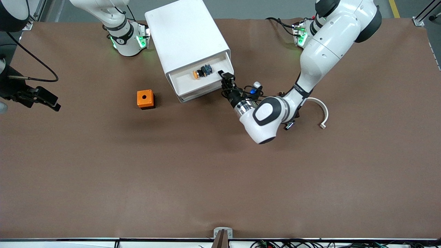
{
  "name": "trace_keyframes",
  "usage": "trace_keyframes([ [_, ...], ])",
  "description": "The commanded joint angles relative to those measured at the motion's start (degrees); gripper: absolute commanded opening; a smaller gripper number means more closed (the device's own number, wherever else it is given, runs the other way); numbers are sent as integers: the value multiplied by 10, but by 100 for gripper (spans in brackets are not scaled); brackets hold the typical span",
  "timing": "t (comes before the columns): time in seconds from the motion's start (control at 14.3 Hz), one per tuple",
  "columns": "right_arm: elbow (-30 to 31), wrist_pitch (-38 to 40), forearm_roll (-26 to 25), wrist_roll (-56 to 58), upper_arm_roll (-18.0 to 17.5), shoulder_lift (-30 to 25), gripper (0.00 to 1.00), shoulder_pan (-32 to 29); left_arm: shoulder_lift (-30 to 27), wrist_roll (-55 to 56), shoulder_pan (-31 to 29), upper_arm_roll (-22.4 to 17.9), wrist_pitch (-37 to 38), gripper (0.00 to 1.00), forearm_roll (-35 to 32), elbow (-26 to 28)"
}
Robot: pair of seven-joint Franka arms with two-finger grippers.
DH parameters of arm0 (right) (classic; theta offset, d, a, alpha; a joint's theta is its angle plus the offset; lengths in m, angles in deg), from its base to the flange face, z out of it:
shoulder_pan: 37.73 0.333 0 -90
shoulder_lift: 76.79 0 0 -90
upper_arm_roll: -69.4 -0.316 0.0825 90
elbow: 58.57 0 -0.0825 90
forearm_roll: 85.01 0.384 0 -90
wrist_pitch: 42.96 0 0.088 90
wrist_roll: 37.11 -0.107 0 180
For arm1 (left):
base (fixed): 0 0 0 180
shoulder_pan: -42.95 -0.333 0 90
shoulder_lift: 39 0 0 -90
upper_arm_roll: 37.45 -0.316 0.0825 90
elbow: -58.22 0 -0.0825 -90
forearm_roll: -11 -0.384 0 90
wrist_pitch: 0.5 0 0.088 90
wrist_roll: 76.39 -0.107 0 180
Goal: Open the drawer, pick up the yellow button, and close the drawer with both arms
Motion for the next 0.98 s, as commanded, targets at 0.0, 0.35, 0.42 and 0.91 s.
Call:
trace_keyframes([
  [0.0,-30,42,3,-97,0,6,100,27,-13,5,-14,-14,-9,18,10,-4],
  [0.35,-32,70,10,-291,-1,6,100,94,-13,4,-27,-22,-11,22,11,-11],
  [0.42,-32,72,10,-342,-1,6,100,115,-13,4,-27,-22,-12,31,10,-11],
  [0.91,-36,66,10,-641,-1,26,100,262,-9,-103,-36,-22,-46,100,10,-34],
])
